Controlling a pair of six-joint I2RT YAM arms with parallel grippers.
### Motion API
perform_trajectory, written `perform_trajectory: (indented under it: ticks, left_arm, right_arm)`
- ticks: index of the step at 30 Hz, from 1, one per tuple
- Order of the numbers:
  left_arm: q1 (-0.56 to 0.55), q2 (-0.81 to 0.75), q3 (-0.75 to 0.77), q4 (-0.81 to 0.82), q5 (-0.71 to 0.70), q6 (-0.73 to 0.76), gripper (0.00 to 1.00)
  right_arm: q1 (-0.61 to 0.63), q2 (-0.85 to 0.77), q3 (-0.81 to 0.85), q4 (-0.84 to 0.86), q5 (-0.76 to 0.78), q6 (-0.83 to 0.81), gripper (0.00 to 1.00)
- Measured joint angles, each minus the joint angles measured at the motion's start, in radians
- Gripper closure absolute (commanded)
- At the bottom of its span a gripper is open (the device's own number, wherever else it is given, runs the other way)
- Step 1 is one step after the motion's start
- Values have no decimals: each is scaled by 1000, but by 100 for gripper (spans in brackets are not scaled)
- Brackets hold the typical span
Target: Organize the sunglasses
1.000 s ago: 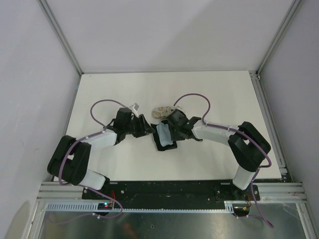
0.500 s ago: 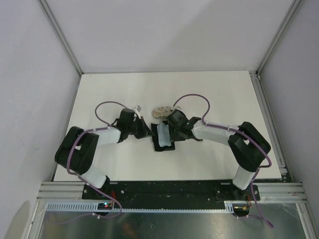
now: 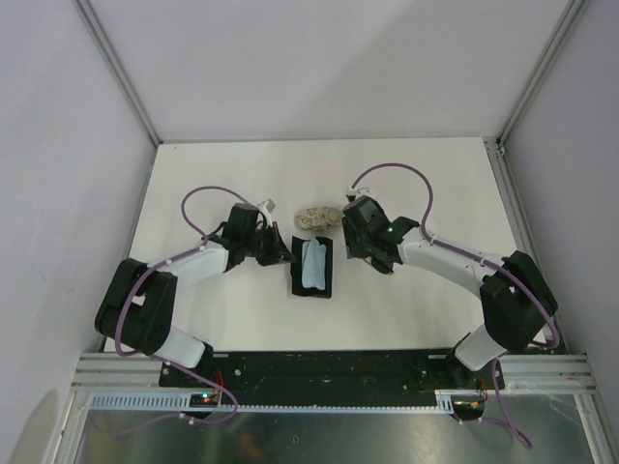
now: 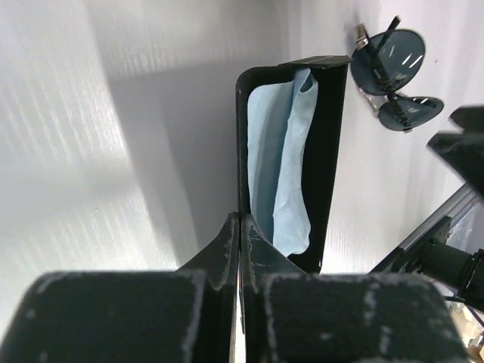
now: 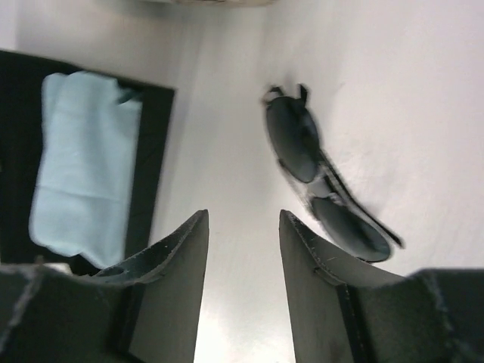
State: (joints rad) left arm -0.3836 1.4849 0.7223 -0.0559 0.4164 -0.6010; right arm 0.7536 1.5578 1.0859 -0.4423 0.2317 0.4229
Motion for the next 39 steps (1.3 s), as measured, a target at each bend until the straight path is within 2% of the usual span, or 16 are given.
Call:
perform_trajectory:
  ticks: [6, 12, 16, 22, 29, 36, 39]
  left_arm:
    - [0, -2, 13, -90, -3, 37, 100]
    - [0, -2, 39, -151, -2, 69, 100]
    - [0, -2, 52, -164, -2, 81, 100]
    - [0, -2, 54, -173, 4, 88, 100]
    - [0, -2, 54, -174, 7, 89, 100]
    - [0, -2, 54, -175, 7, 89, 100]
    - [0, -2, 54, -176, 7, 89, 100]
  right_arm:
    - [-63, 3, 0, -19, 47, -112, 58]
    - [-66, 74, 0, -19, 80, -224, 55]
    - [-101, 135, -1, -17, 25, -271, 52]
    - [-183, 153, -2, -14, -47, -295, 55]
    - [-169, 192, -2, -4, -120, -312, 56]
    - [-142, 224, 1, 12, -151, -311, 71]
    - [-140, 225, 2, 15, -151, -300, 75]
